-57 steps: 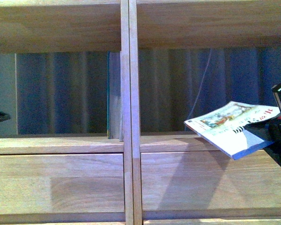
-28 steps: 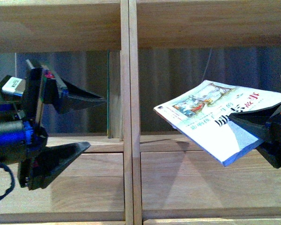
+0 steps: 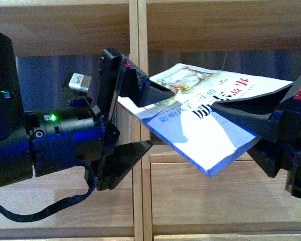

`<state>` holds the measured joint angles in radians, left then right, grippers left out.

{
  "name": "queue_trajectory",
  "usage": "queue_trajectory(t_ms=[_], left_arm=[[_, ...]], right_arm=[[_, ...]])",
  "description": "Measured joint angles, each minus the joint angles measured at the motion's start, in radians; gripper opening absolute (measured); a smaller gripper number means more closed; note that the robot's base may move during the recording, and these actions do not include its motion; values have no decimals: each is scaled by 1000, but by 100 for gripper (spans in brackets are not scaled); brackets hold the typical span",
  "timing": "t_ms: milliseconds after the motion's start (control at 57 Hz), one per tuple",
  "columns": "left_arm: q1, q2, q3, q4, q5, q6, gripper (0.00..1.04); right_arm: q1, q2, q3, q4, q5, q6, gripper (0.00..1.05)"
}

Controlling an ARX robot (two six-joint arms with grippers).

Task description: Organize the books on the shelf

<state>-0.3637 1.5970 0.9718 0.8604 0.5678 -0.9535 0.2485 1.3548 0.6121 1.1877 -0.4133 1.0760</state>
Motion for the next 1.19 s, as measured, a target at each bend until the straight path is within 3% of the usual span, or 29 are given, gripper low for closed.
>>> queue_trajectory(t_ms=[123, 509, 649, 754, 982, 1088, 1193], left_arm=[[-19, 5, 4, 21, -15, -14, 97], [-25, 0, -10, 81, -73, -18, 45], [0, -18, -47, 179, -89, -57, 21], [16, -46, -75, 240, -82, -90, 9], [81, -150, -140, 250, -69, -97, 7], [152, -242, -180, 120, -123, 5, 7], [230, -299, -180, -2, -231, 184, 7]], right_arm=[[35, -14, -3, -15, -8, 0, 7], [76, -22, -14, -47, 21, -18, 7], [106, -23, -21, -51, -7, -27, 33], [110, -23, -21, -52, -6, -26, 47], [72, -36, -21, -64, -19, -26, 77], [-27, -64, -35, -84, -65, -29, 99], [-165, -105, -43, -198, -93, -114, 98]])
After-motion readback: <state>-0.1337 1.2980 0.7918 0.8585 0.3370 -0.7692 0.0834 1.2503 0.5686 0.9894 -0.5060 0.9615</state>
